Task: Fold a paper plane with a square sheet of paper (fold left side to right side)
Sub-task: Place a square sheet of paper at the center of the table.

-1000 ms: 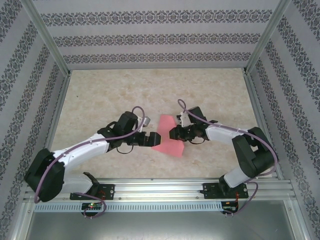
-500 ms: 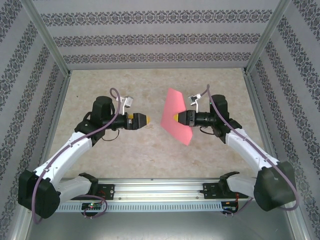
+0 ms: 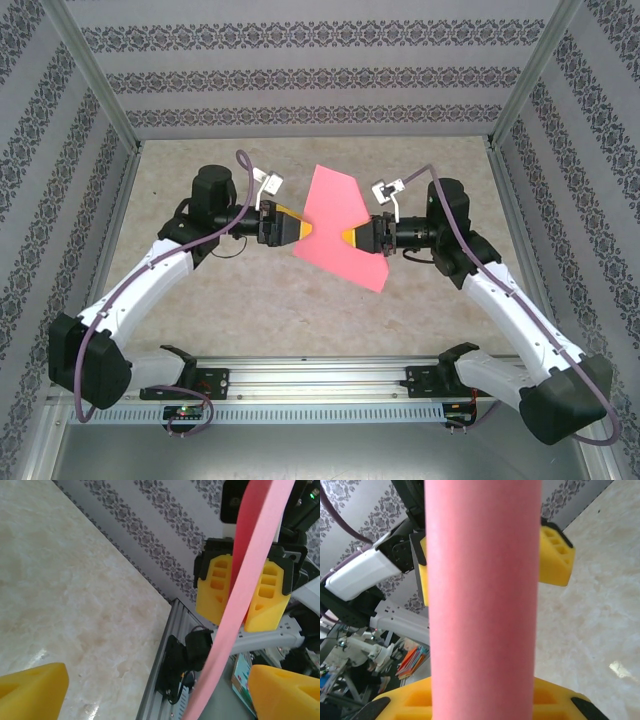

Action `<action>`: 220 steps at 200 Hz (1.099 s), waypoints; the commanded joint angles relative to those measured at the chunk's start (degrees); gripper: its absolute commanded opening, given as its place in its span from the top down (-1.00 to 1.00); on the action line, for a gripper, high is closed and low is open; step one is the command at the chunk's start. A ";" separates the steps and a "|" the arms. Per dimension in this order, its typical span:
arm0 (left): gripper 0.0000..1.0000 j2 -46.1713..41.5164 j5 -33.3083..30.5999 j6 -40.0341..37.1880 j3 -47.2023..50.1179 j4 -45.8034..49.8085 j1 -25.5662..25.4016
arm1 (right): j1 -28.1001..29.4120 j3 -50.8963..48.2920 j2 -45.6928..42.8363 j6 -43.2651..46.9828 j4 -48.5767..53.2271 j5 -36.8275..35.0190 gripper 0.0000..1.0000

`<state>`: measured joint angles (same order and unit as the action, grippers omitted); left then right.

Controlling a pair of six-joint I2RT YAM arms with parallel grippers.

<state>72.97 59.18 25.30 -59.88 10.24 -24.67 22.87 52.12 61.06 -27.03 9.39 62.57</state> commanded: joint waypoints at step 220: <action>1.00 19.40 -23.53 7.81 15.55 -2.09 -2.33 | -2.75 -12.51 11.46 -9.04 0.29 -37.35 -0.54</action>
<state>90.76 39.83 34.50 -42.02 6.96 -26.44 16.23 41.85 68.23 -29.65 20.23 23.59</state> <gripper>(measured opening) 0.059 0.823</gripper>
